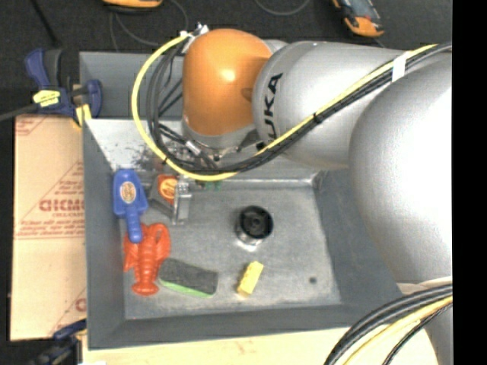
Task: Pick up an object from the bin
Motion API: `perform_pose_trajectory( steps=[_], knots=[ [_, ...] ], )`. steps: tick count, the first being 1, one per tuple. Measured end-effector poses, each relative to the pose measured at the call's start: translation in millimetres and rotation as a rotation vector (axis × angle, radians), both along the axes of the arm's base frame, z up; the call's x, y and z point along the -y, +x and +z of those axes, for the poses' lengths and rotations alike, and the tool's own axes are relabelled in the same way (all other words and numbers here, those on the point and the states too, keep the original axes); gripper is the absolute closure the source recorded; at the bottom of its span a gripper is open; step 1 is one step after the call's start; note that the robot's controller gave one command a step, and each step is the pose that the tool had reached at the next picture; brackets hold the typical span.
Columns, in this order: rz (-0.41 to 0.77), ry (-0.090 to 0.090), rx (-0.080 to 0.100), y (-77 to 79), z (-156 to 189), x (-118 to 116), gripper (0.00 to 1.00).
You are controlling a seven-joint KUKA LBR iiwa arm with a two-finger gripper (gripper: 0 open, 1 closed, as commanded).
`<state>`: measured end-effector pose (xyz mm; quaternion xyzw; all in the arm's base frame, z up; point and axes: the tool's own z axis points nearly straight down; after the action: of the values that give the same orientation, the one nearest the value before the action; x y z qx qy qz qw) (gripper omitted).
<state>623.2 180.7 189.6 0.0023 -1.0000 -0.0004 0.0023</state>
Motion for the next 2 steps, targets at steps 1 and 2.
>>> perform_pose_trajectory(
  steps=[1,2],
  knots=[
    [-0.003,0.001,0.008,1.6,5.4,0.8,0.00],
    [0.075,0.000,0.009,-2.2,-5.3,43.8,0.00]
  ],
)
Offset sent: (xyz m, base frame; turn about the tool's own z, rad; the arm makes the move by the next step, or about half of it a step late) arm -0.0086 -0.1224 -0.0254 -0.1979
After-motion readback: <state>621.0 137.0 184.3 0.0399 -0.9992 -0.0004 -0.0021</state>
